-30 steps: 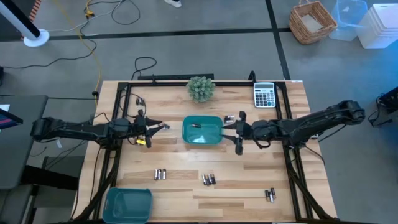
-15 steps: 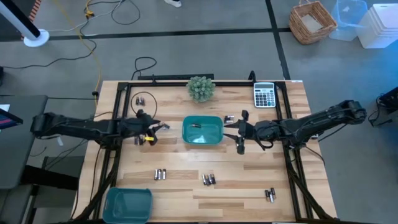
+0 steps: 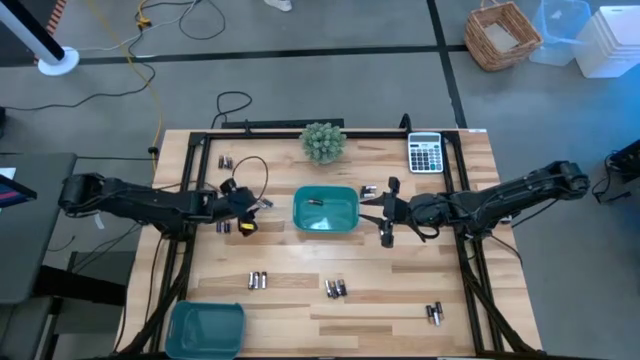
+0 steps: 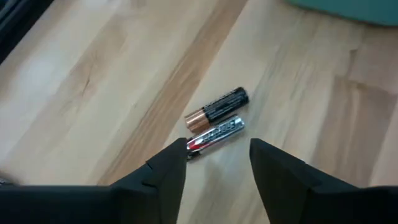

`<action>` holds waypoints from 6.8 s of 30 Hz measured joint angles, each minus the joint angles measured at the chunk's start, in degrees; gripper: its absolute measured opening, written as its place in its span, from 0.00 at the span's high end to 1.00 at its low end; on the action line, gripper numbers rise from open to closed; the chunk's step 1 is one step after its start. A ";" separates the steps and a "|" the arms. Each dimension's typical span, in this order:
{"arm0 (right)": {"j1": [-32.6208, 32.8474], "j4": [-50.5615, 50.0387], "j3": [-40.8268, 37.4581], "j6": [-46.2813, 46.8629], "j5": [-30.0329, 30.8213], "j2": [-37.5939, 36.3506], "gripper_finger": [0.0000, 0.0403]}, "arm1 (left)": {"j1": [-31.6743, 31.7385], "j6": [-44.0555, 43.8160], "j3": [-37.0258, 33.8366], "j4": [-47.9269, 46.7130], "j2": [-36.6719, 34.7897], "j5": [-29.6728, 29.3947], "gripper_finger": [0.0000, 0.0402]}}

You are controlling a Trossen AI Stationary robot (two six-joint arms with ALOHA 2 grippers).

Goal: Sort batteries
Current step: Put the silver battery into the blue bin

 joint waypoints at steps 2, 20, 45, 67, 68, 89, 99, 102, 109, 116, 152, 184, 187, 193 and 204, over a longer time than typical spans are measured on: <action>0.00 -0.05 0.00 0.11 0.00 0.00 0.58 | 0.85 0.97 0.39 0.09 1.50 0.09 0.54; 0.00 -0.62 0.00 0.22 -0.02 0.00 0.58 | 9.28 11.99 0.90 4.01 6.69 10.06 0.51; -0.83 -1.47 0.02 0.72 -0.24 0.02 0.58 | 12.56 11.94 0.86 6.34 12.22 15.10 0.64; -0.81 -1.73 0.02 0.79 -0.17 0.02 0.58 | 12.48 9.45 0.80 5.33 12.26 20.40 0.84; -0.81 -1.73 0.02 0.79 -0.17 0.02 0.58 | 12.48 9.42 0.80 5.33 12.26 20.44 0.85; -0.81 -1.68 0.02 0.72 0.02 0.02 0.58 | 12.37 12.42 0.75 5.50 12.22 21.43 0.98; -0.81 -1.68 0.02 1.07 0.00 0.02 0.58 | 9.05 12.61 5.40 5.78 12.35 28.69 0.73; -0.81 -1.68 0.02 1.09 0.00 0.02 0.58 | 4.57 12.38 7.64 5.96 12.33 30.77 0.61; -0.63 -1.68 0.02 1.52 0.00 0.02 0.58 | -15.65 5.02 12.52 6.67 12.40 29.75 0.50; -0.63 -1.70 0.02 1.88 -0.02 0.02 0.58 | -36.78 -6.73 16.39 13.45 17.83 10.66 0.49; 17.81 1.07 0.02 8.40 5.73 0.11 0.58 | -53.88 -25.40 60.42 -10.73 64.10 1.41 0.48; 20.02 0.74 0.02 8.83 8.57 0.11 0.58 | -52.15 -29.26 60.22 -13.88 64.28 4.76 0.87; 19.96 0.70 0.02 8.83 8.57 0.11 0.58 | -52.09 -28.90 60.22 -13.90 64.24 5.08 0.88; 19.96 0.59 0.02 8.74 8.57 0.11 0.58 | -52.05 -27.09 60.22 -13.88 64.24 5.09 0.88; 19.96 0.44 0.02 8.39 8.55 0.11 0.58 | -51.92 -25.26 59.98 -13.79 62.09 4.10 0.89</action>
